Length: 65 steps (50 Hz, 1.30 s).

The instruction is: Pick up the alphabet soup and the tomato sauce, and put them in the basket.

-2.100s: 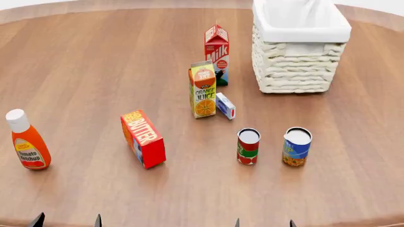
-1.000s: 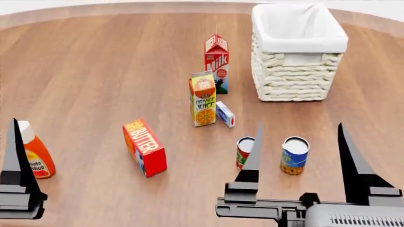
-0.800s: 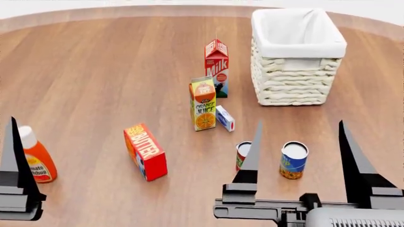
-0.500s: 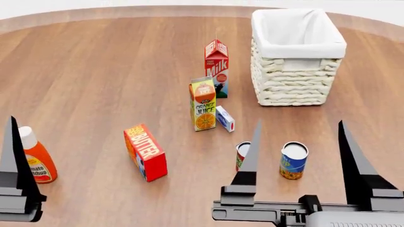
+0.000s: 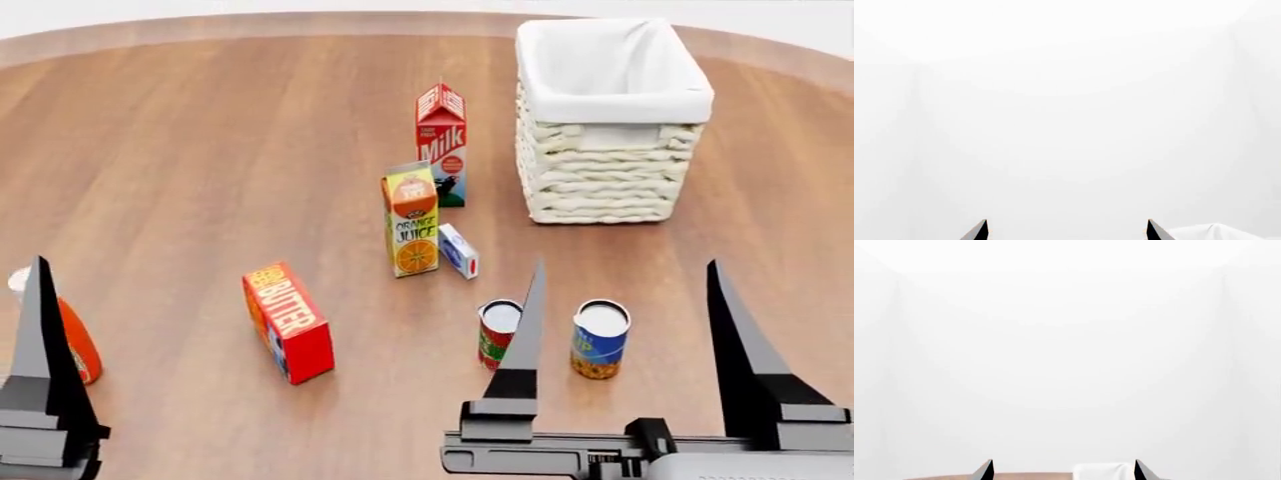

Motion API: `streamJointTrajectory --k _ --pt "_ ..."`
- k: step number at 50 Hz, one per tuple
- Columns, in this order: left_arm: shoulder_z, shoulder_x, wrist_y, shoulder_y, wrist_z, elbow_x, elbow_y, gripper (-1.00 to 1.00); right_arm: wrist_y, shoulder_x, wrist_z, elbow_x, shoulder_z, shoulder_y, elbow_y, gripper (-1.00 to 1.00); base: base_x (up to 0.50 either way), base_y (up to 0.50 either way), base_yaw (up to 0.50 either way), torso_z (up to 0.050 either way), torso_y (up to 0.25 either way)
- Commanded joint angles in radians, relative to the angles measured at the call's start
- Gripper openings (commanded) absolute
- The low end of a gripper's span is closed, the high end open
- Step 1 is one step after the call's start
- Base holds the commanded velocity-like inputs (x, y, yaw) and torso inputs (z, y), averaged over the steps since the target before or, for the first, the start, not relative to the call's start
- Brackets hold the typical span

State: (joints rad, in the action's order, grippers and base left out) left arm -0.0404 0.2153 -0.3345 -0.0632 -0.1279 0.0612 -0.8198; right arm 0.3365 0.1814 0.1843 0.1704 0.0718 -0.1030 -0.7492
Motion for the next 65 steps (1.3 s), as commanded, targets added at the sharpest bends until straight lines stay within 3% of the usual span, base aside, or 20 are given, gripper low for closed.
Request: streamJointTrajectory --k 1,27,65 --pt "-0.014 0.004 0.012 0.003 -0.006 0.004 0.001 1.00 -0.002 0.010 0.007 0.006 0.007 0.003 0.001 1.00 0.00 -0.22 0.00 0.000 0.000" --pt "-0.021 0.030 0.021 0.008 -0.031 0.027 0.002 1.00 -0.007 0.037 0.032 -0.013 0.044 0.003 0.015 1.00 0.01 -0.10 0.00 0.000 0.000" --pt "-0.046 0.056 0.040 0.014 -0.065 0.044 0.012 1.00 -0.029 0.077 0.066 -0.002 0.077 0.011 0.018 1.00 0.25 -0.03 0.00 0.000 0.000"
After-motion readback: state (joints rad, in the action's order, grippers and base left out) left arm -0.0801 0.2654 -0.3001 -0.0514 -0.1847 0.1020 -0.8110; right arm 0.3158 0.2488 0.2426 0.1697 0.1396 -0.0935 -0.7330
